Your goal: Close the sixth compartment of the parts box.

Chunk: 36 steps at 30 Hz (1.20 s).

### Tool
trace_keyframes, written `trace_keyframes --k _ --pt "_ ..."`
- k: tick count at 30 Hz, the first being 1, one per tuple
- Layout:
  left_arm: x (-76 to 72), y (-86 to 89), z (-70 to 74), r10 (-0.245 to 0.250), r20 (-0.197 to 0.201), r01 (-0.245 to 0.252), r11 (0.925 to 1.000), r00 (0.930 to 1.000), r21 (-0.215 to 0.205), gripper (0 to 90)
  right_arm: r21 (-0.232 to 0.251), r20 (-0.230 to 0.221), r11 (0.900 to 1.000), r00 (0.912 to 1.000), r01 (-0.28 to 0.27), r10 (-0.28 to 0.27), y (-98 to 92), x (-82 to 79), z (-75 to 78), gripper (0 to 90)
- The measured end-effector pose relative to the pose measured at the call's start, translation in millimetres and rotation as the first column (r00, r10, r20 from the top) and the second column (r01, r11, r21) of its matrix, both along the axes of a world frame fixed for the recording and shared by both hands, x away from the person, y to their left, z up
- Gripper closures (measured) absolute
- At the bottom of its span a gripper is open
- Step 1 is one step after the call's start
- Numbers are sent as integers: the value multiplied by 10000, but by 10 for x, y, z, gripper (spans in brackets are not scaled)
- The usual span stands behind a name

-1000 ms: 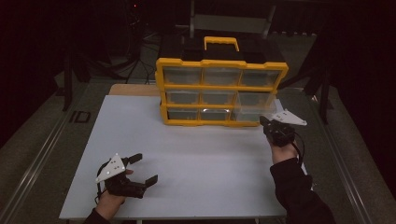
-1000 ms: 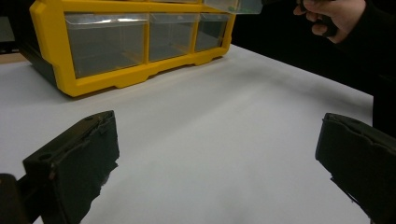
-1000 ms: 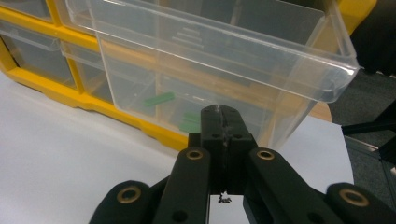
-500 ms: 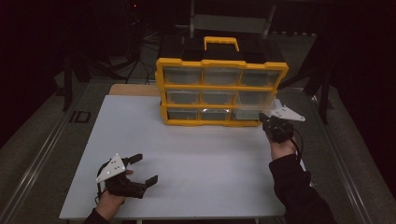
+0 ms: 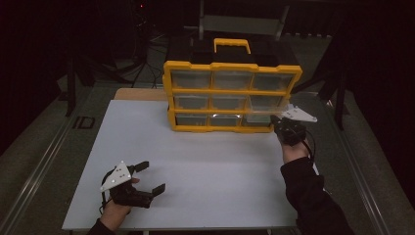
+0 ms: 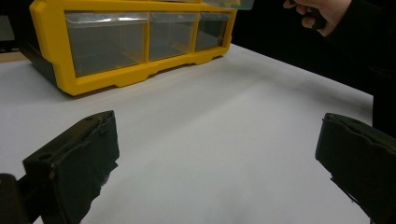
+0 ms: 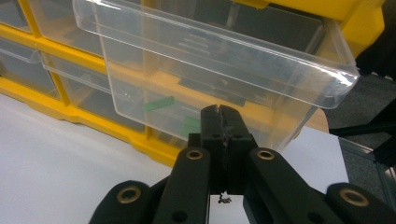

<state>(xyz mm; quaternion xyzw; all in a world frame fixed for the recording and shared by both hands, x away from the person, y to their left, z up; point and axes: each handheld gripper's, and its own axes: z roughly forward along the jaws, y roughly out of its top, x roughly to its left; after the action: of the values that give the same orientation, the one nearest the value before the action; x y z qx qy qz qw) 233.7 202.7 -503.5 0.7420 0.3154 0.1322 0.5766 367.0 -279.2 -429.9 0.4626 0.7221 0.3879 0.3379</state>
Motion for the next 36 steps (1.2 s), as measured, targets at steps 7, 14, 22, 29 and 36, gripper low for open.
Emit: trace_keyframes --k 7,14,22,29,36 --pt "-9 -9 7 -41 35 41 10000 10000 11 0 -24 18 10000 10000 13 -13 5 41 -8 898" --pt "-12 -12 7 -44 46 44 10000 10000 38 0 -43 28 10000 10000 80 -80 13 94 -11 898" --pt "-14 -14 6 -3 49 2 10000 10000 58 0 -66 28 9999 9999 135 -135 23 148 -14 898" --pt "-18 -10 9 1 49 -1 10000 10000 34 0 -164 15 9997 9999 159 -159 31 202 -11 897" --pt "-18 -10 6 -14 42 14 10000 10000 40 0 -152 -33 9996 9998 217 -218 38 263 -25 898"
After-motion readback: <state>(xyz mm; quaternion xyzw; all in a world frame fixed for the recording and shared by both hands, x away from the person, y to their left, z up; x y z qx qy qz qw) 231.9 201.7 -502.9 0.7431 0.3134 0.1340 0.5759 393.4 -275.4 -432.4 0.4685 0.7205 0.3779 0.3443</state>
